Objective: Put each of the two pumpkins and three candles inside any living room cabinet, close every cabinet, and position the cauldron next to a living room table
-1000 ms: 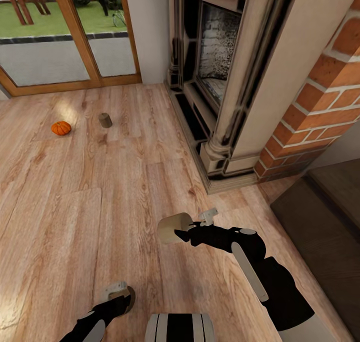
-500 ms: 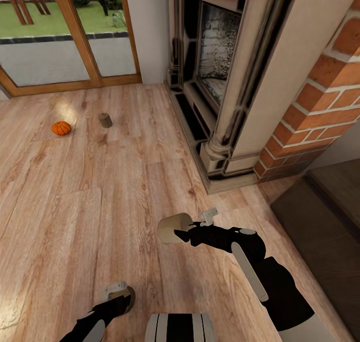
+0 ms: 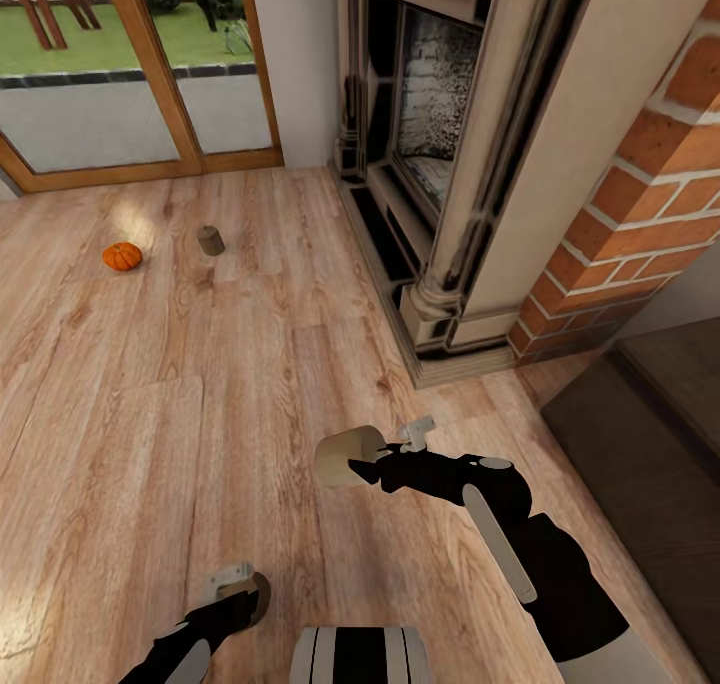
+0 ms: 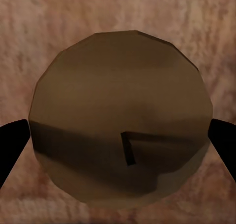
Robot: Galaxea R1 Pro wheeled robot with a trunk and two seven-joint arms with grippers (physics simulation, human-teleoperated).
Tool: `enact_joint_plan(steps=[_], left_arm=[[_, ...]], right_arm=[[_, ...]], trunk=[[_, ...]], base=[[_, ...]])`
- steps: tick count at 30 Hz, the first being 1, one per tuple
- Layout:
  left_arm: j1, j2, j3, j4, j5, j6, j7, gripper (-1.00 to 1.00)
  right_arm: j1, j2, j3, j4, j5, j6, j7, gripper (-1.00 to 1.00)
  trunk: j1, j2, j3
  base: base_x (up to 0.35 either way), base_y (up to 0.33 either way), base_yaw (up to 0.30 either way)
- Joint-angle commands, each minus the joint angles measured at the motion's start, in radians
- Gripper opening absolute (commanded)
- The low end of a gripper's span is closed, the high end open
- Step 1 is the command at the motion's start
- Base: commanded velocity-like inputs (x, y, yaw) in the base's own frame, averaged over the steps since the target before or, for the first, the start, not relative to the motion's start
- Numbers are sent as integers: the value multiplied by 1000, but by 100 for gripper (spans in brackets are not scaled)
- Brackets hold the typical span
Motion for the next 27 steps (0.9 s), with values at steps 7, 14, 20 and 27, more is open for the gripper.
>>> enact_joint_plan(steps=[7,14,20,27], left_arm=[[0,2,-3,6,7,3,10,-100],[0,2,2,6,8,3,11,-100],[0,2,2,6,7,3,10,-100],[0,2,2,6,9,3,10,-100]], right_arm=[[-1,-1,0,-1,0,4,1,-100],[-1,-1,-1,0,0,4,2,-100],[-1,-1,-1,0,0,4,1,-100],[-1,-1,-1,0,0,4,1,-100]], trunk=[[0,0,-1],[0,0,-1],[0,0,3],[-4,2,30]], base=[[0,0,0],[0,0,0],[0,0,0],[0,0,0]])
